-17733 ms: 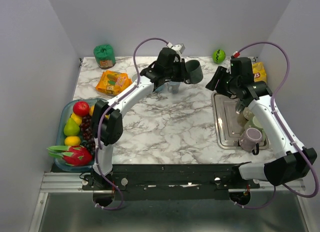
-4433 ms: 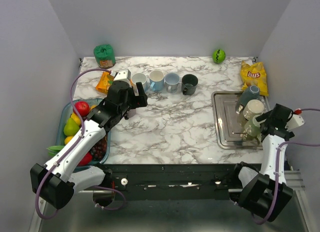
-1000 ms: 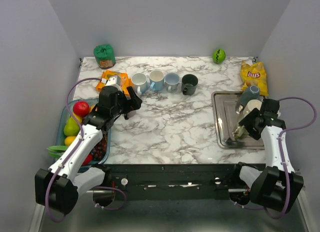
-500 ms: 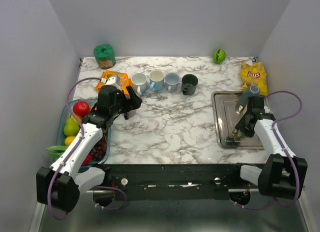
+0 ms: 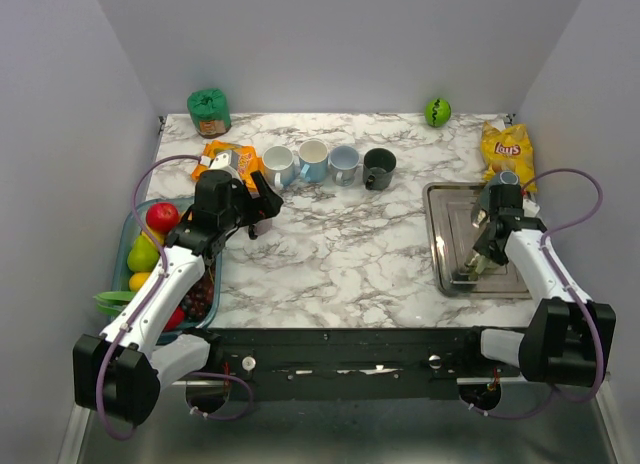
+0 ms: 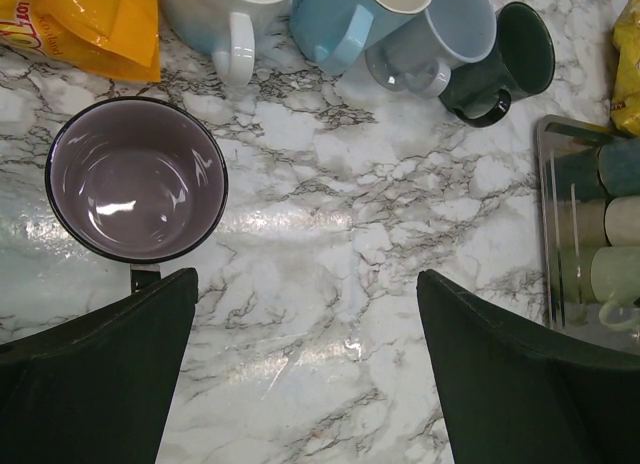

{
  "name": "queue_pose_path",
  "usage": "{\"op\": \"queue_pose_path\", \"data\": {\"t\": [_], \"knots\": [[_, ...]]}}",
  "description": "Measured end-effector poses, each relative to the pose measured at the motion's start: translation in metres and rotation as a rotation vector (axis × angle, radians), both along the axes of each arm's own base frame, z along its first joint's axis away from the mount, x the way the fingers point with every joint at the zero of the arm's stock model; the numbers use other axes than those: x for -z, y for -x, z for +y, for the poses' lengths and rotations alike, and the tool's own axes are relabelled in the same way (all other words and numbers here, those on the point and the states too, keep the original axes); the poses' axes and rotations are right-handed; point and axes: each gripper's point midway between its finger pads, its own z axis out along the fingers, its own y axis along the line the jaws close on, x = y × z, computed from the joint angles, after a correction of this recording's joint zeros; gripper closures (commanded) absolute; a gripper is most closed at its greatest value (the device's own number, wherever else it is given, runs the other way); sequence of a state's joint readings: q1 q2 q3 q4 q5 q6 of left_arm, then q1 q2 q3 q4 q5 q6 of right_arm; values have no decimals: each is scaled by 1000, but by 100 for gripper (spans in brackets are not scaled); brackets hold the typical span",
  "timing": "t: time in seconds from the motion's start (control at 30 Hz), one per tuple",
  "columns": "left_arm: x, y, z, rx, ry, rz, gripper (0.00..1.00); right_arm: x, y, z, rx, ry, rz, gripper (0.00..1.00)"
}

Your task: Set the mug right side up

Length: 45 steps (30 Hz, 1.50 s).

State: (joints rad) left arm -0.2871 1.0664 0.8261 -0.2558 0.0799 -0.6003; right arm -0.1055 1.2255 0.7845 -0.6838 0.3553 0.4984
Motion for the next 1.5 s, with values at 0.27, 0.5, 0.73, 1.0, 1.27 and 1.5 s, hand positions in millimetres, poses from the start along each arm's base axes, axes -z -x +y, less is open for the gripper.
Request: {"op": "queue_pose_path", "data": {"t": [0.27, 0.5, 0.73, 1.0, 1.27, 1.5], "knots": [[1, -1, 1, -3, -1, 5, 1, 7, 1, -2, 8, 11, 32, 87], [2, -1, 1, -3, 0, 6, 1, 6, -3, -2, 4, 11, 18, 99], [3, -1, 1, -3, 0, 8, 1, -5, -18, 22, -96, -103, -79, 99], [0, 2, -6, 35, 38, 1, 1, -63, -26, 79, -291, -316, -331, 99], [-39, 13, -49, 229, 237, -81, 1, -124, -35, 143, -471, -578, -574, 99], [-67, 39, -110, 429, 463, -109, 1, -179, -41, 206, -629, -784, -757, 99]]}}
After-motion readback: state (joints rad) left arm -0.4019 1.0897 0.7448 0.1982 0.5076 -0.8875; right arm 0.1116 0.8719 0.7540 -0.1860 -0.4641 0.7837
